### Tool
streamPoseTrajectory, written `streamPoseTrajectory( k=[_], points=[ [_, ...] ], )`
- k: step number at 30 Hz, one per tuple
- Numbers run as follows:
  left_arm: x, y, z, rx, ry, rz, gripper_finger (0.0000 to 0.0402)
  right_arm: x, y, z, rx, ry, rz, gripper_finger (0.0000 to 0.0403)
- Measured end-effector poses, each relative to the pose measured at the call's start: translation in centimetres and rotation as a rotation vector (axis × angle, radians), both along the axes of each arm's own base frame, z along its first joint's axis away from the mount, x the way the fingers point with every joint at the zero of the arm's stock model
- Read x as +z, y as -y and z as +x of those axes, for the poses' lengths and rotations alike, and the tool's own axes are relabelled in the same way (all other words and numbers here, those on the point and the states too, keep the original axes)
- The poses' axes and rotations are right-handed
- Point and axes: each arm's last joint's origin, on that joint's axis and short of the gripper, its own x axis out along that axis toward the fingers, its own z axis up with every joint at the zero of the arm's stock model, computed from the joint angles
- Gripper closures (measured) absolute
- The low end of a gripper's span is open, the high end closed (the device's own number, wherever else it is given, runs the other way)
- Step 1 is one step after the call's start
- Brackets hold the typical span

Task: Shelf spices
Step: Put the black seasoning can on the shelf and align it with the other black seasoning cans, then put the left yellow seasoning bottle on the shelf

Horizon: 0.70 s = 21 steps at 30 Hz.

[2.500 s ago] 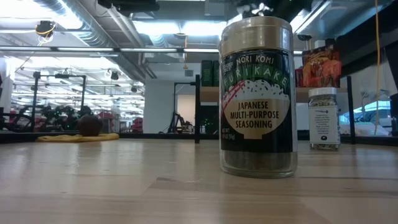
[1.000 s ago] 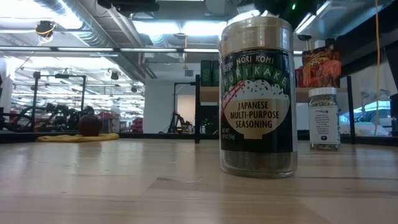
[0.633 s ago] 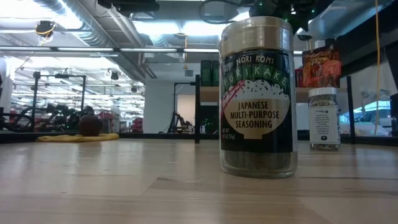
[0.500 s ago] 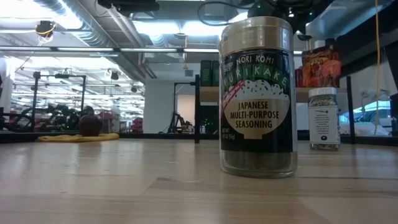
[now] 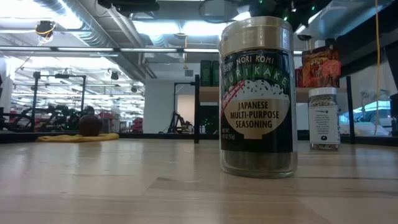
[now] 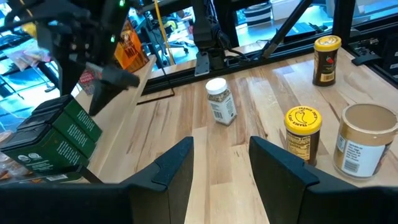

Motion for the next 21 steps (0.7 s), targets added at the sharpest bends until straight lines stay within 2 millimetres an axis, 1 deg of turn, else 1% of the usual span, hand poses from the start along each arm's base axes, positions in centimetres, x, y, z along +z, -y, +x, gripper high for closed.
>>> streamPoseTrajectory(
  k=[2,5,7,10,13,17,19,21],
  points=[
    [0.0,0.0,0.0,0.001,0.0,0.0,0.0251,0.9,-0.7,-0.5,0.009,-0.019,0.016,0.0022],
    [0.0,0.0,0.0,0.0,-0.001,0.0,0.0251,2.7,-2.6,-0.9,0.026,-0.009,0.056,0.0023],
    [0.0,0.0,0.0,0.0,0.0,0.0,0.0251,3.6,-4.3,-1.2,0.054,0.005,0.109,0.0022],
    [0.0,0.0,0.0,0.0,0.0,0.0,0.0251,4.5,-7.1,-1.4,0.113,0.064,0.218,0.0022],
    [0.0,0.0,0.0,0.0,0.0,0.0,0.0251,4.8,-10.2,-1.3,0.199,0.106,0.342,0.0023],
    [0.0,0.0,0.0,0.001,0.001,0.0,0.0251,4.2,-14.3,-1.5,0.339,0.036,0.506,0.0022],
    [0.0,0.0,0.0,0.002,0.002,0.001,0.0251,3.9,-16.0,-1.9,0.364,-0.026,0.545,0.0022],
    [0.0,0.0,0.0,0.001,0.003,0.004,0.0251,3.5,-17.2,-2.5,0.322,-0.076,0.539,0.0022]
  ],
)
